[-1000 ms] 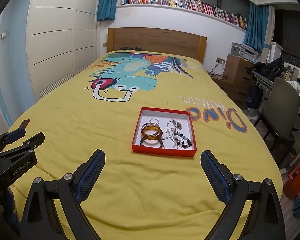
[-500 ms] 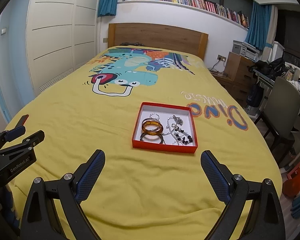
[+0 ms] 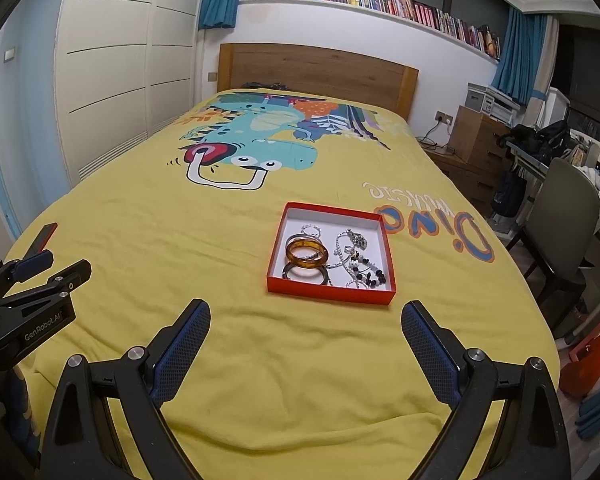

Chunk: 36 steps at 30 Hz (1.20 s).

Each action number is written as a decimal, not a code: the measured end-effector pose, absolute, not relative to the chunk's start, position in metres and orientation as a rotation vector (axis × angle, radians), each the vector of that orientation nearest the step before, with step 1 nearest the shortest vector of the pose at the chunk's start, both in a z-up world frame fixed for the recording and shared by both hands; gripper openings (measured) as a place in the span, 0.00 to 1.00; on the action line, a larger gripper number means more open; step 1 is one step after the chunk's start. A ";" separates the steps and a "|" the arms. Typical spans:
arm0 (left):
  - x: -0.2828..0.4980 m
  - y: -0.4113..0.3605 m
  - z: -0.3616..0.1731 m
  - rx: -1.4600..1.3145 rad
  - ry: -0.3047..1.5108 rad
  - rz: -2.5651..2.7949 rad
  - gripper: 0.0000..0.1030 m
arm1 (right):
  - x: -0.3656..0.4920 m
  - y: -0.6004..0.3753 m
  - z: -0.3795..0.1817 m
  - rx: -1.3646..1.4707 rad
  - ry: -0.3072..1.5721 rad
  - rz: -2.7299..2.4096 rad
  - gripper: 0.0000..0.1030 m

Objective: Organize jewelry

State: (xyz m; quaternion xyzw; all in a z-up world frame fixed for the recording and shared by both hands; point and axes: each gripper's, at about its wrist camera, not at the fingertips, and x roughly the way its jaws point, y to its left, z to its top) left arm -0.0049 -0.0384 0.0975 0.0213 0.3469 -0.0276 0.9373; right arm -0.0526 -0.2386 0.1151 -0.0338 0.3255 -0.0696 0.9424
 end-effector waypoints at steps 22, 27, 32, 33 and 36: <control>-0.010 -0.022 0.090 0.063 0.720 0.003 0.56 | -0.051 -0.248 0.100 -0.013 0.706 -0.125 0.93; -0.012 -0.024 0.092 0.067 0.714 0.000 0.56 | -0.051 -0.253 0.091 0.001 0.721 -0.118 0.93; -0.012 -0.027 0.091 0.074 0.707 -0.003 0.56 | -0.048 -0.258 0.077 0.022 0.759 -0.119 0.93; -0.013 -0.025 0.091 0.073 0.709 -0.002 0.56 | -0.048 -0.259 0.075 0.025 0.765 -0.120 0.93; -0.011 -0.024 0.089 0.069 0.715 -0.001 0.56 | -0.048 -0.259 0.070 0.030 0.778 -0.123 0.93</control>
